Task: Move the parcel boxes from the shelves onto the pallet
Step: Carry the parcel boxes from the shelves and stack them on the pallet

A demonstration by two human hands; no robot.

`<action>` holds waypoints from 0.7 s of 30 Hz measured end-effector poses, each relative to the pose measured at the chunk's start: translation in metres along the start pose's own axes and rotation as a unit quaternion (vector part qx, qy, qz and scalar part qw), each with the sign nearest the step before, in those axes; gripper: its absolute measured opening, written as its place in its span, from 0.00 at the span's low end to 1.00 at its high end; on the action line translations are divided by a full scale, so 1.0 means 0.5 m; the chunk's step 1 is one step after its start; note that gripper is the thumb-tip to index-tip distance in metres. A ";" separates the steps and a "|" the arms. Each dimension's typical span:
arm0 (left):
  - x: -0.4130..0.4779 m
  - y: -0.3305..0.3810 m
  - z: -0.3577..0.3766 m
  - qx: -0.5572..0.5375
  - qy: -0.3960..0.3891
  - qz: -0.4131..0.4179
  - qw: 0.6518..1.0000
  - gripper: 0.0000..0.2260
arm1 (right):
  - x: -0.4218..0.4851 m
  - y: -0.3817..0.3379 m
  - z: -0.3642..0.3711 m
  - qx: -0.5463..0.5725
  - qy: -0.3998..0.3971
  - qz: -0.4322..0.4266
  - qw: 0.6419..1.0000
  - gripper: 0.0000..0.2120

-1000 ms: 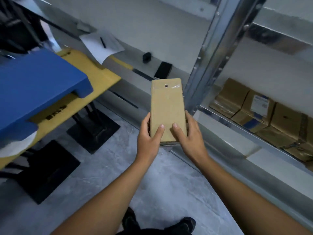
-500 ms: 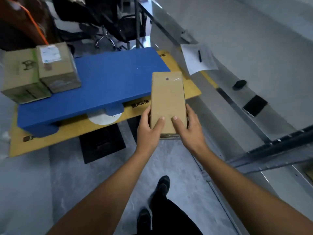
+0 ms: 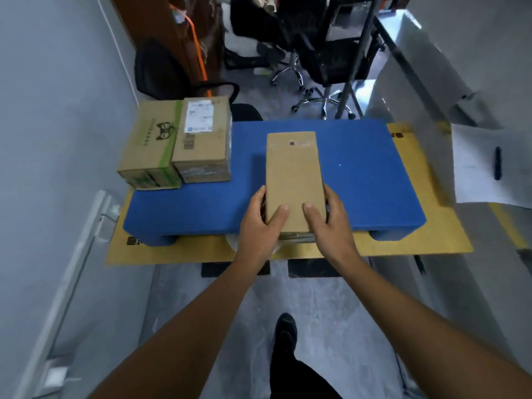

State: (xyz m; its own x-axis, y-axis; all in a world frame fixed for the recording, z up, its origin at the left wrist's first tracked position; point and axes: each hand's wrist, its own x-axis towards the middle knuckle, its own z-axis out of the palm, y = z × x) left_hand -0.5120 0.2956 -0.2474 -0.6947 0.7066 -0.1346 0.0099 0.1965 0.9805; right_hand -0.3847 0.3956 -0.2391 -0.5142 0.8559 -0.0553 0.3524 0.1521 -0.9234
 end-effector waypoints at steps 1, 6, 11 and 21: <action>0.029 0.003 -0.006 0.011 0.007 0.000 1.000 0.29 | 0.033 0.000 0.009 0.002 -0.010 0.003 1.000 0.31; 0.146 0.025 -0.054 0.075 0.054 0.015 0.996 0.27 | 0.167 0.002 0.054 -0.001 -0.035 0.011 0.999 0.33; 0.262 0.056 -0.119 0.140 0.095 0.070 0.983 0.23 | 0.257 0.003 0.101 -0.015 -0.044 0.023 0.999 0.34; 0.466 0.058 -0.209 0.174 0.096 0.060 0.978 0.25 | 0.379 -0.004 0.204 -0.032 -0.029 0.049 0.998 0.35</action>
State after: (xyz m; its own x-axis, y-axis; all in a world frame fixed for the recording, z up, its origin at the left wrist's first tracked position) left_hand -0.7487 0.3949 -0.2354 -0.7956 0.6044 0.0411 0.3209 0.3629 0.8749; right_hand -0.5625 0.5072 -0.2864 -0.5194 0.8380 -0.1676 0.4506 0.1019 -0.8869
